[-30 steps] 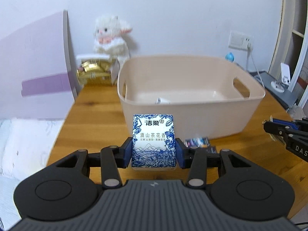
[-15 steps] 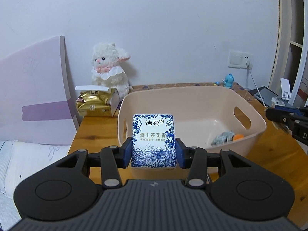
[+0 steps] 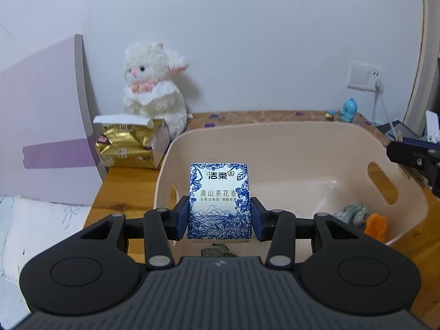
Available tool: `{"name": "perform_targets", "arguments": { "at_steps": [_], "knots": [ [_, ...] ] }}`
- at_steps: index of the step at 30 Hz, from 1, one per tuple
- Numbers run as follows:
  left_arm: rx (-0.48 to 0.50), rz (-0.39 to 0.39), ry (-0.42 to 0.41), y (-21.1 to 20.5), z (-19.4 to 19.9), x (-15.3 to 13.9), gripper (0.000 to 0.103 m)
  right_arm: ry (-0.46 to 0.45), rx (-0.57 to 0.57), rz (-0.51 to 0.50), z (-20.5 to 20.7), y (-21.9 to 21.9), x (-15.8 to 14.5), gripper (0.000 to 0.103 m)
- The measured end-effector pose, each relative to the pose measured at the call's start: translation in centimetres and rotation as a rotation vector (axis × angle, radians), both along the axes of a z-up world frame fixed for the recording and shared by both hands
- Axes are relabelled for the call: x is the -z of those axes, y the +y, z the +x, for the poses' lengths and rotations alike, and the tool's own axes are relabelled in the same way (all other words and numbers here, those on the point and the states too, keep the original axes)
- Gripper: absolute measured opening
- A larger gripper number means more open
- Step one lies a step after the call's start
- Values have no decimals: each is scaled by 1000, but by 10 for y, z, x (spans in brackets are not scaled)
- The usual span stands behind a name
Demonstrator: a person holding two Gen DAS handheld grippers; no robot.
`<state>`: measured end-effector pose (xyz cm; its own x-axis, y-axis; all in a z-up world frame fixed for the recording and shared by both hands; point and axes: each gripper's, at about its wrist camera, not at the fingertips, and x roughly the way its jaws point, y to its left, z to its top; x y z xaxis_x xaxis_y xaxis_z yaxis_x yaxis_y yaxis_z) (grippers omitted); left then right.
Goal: Organize objects
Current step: 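Lift both items into the basket and open both tools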
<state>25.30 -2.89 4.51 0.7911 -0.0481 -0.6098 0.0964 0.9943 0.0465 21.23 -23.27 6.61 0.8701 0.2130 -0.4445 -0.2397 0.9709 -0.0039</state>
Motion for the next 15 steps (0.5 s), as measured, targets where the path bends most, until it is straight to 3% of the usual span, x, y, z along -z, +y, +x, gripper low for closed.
{"name": "perform_targets", "arguments": {
  "at_steps": [10, 15],
  "knots": [
    [20, 78, 71, -10, 21, 29, 48, 167, 5, -23, 38, 6, 38, 9],
    [16, 84, 75, -12, 20, 28, 48, 183, 16, -18, 36, 1, 42, 15]
  ]
}}
